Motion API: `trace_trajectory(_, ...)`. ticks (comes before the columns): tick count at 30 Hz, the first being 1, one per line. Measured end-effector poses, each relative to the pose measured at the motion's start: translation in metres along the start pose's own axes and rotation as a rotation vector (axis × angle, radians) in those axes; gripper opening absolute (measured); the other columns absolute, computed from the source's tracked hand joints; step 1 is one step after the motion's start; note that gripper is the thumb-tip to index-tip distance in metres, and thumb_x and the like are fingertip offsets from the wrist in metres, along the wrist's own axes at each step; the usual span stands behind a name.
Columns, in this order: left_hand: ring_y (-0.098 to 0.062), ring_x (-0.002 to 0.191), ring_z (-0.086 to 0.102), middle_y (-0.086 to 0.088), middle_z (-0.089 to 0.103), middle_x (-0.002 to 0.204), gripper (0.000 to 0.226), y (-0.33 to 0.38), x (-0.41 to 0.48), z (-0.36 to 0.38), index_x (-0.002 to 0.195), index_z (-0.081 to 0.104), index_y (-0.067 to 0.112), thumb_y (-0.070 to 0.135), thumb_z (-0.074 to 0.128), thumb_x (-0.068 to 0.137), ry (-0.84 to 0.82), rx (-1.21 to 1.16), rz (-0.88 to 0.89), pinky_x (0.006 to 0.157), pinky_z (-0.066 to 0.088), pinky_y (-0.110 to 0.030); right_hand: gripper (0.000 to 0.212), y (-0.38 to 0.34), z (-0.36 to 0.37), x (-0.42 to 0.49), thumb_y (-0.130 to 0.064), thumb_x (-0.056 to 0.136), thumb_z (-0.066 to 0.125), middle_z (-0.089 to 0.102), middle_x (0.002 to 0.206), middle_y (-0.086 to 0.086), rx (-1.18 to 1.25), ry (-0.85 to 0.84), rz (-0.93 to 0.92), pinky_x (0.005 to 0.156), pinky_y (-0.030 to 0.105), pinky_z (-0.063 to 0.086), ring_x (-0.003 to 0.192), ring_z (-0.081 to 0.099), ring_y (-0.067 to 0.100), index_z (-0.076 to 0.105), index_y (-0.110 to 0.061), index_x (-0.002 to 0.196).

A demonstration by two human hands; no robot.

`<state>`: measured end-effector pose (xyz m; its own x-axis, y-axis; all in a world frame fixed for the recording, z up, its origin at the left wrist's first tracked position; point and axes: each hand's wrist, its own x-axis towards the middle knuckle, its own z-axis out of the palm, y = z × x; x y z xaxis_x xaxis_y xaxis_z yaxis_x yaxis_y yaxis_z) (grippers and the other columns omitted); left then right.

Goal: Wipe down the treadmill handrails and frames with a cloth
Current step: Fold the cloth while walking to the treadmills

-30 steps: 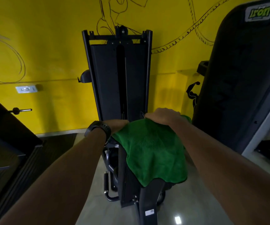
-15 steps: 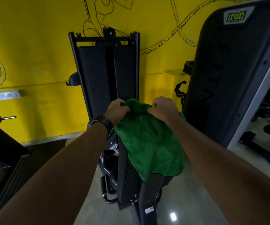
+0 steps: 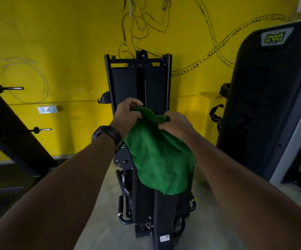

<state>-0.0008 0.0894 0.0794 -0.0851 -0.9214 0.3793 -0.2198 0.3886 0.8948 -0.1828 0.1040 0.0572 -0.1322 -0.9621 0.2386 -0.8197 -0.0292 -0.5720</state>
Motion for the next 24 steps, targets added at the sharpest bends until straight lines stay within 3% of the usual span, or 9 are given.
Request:
trace_trajectory(4, -0.025, 0.086, 0.066, -0.004, 0.067, 0.09, 0.02, 0.02, -0.032, -0.008, 0.094, 0.063, 0.017, -0.001, 0.066, 0.085, 0.099, 0.098, -0.003, 0.072, 0.059, -0.039, 0.02, -0.008, -0.008, -0.019, -0.042, 0.084, 0.066, 0.059, 0.087, -0.001, -0.061, 0.036, -0.168, 0.084, 0.041, 0.047, 0.093, 0.061, 0.026, 0.055, -0.027, 0.077)
trace_trajectory(6, -0.029, 0.083, 0.065, -0.006, 0.066, 0.085, 0.009, 0.027, -0.048, -0.024, 0.082, 0.063, 0.02, 0.013, 0.068, 0.084, 0.147, 0.183, -0.018, 0.073, 0.056, -0.043, 0.025, -0.019, -0.007, -0.032, -0.048, 0.091, 0.064, 0.059, 0.087, -0.004, -0.104, 0.089, -0.204, 0.087, 0.044, 0.047, 0.089, 0.059, 0.022, 0.053, -0.025, 0.089)
trace_trajectory(8, -0.025, 0.083, 0.057, -0.006, 0.06, 0.084, 0.016, 0.036, -0.065, -0.047, 0.068, 0.056, 0.025, 0.021, 0.063, 0.082, 0.186, 0.272, -0.078, 0.076, 0.051, -0.043, 0.029, -0.037, -0.004, -0.045, -0.054, 0.092, 0.06, 0.059, 0.094, -0.002, -0.167, 0.083, -0.286, 0.093, 0.049, 0.044, 0.096, 0.053, 0.022, 0.056, -0.026, 0.098)
trace_trajectory(11, -0.02, 0.094, 0.047, -0.003, 0.053, 0.084, 0.028, 0.047, -0.097, -0.094, 0.067, 0.046, 0.028, 0.012, 0.052, 0.09, 0.274, 0.347, -0.14, 0.089, 0.046, -0.041, 0.034, -0.075, 0.007, -0.064, -0.049, 0.088, 0.067, 0.059, 0.107, 0.002, -0.16, -0.127, -0.488, 0.091, 0.045, 0.046, 0.108, 0.055, 0.025, 0.068, -0.022, 0.108)
trace_trajectory(13, -0.019, 0.091, 0.05, -0.001, 0.054, 0.087, 0.031, 0.056, -0.119, -0.126, 0.069, 0.045, 0.03, 0.011, 0.05, 0.093, 0.335, 0.398, -0.131, 0.091, 0.047, -0.041, 0.035, -0.104, 0.016, -0.081, -0.037, 0.082, 0.08, 0.07, 0.104, 0.003, 0.088, -0.338, -0.518, 0.084, 0.041, 0.056, 0.099, 0.068, 0.022, 0.073, -0.016, 0.109)
trace_trajectory(16, -0.007, 0.07, 0.057, 0.0, 0.055, 0.077, 0.028, 0.066, -0.16, -0.179, 0.068, 0.054, 0.025, 0.002, 0.055, 0.085, 0.478, 0.398, -0.097, 0.072, 0.045, -0.032, 0.021, -0.159, 0.041, -0.119, -0.02, 0.075, 0.086, 0.076, 0.091, 0.009, 0.348, -0.478, -0.586, 0.077, 0.04, 0.059, 0.081, 0.074, 0.024, 0.076, -0.014, 0.093)
trace_trajectory(17, -0.011, 0.07, 0.058, 0.0, 0.056, 0.075, 0.023, 0.069, -0.176, -0.198, 0.069, 0.058, 0.022, 0.003, 0.057, 0.081, 0.555, 0.41, -0.108, 0.068, 0.045, -0.031, 0.019, -0.179, 0.051, -0.132, -0.021, 0.074, 0.085, 0.076, 0.089, 0.012, 0.396, -0.501, -0.619, 0.077, 0.041, 0.059, 0.081, 0.074, 0.027, 0.075, -0.015, 0.089)
trace_trajectory(21, -0.023, 0.079, 0.062, 0.0, 0.064, 0.078, 0.021, 0.081, -0.259, -0.282, 0.076, 0.062, 0.026, 0.005, 0.063, 0.078, 0.814, 0.488, -0.158, 0.067, 0.05, -0.031, 0.014, -0.265, 0.095, -0.19, -0.028, 0.08, 0.082, 0.072, 0.084, 0.004, 0.359, -0.588, -0.782, 0.072, 0.037, 0.058, 0.086, 0.072, 0.026, 0.072, -0.022, 0.088)
trace_trajectory(24, -0.021, 0.08, 0.06, -0.002, 0.063, 0.08, 0.01, 0.095, -0.331, -0.347, 0.082, 0.065, 0.019, 0.01, 0.068, 0.078, 0.954, 0.646, -0.178, 0.067, 0.045, -0.028, 0.036, -0.335, 0.12, -0.246, -0.056, 0.089, 0.067, 0.06, 0.078, 0.001, 0.092, -0.413, -0.949, 0.061, 0.031, 0.04, 0.082, 0.064, 0.026, 0.068, -0.02, 0.086)
